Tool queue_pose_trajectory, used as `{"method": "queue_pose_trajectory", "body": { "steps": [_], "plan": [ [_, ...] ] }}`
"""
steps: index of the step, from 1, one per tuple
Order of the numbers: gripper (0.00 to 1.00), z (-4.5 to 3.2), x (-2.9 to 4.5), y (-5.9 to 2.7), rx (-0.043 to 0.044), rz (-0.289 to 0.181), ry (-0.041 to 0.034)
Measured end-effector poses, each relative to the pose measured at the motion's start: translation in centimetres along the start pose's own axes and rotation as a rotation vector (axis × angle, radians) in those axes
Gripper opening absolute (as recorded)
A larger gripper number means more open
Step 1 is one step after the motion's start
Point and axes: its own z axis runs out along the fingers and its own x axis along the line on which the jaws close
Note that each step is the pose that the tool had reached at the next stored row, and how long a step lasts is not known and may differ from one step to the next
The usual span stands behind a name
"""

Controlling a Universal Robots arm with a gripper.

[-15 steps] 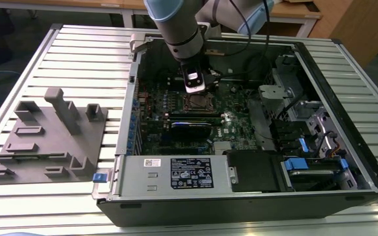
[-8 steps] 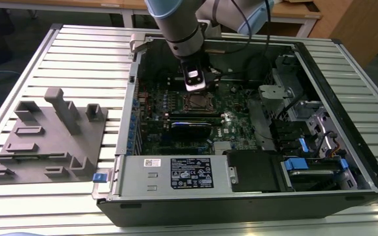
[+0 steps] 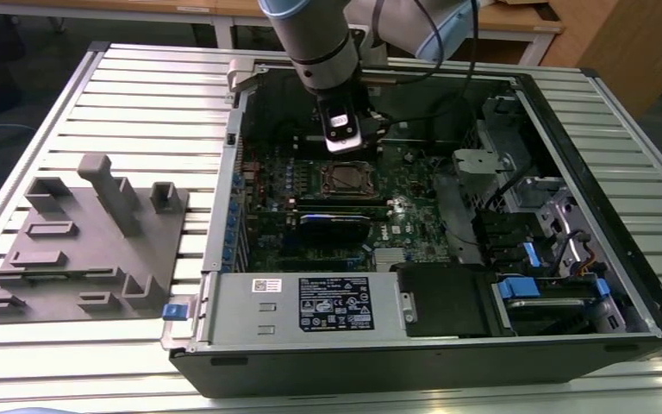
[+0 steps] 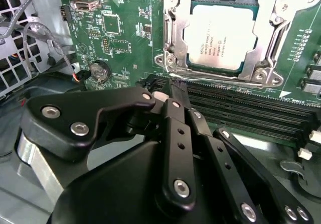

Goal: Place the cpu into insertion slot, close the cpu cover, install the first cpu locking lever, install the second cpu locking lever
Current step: 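Install the first cpu locking lever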

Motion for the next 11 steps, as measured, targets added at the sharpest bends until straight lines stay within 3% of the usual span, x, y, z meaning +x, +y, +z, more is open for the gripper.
{"method": "queue_pose_trajectory", "body": {
  "steps": [5, 7, 9, 11],
  "plan": [
    [0.11, -0.01, 0.0, 0.0, 0.0002, 0.0, 0.0001],
    [0.11, -0.01, -0.01, 0.0, 0.0026, 0.0, 0.0038],
    [0.11, 0.01, -0.01, 0.0, 0.0114, 0.002, 0.0163],
    [0.11, 0.05, -0.01, 0.0, 0.0249, 0.005, 0.0347]
  ]
}}
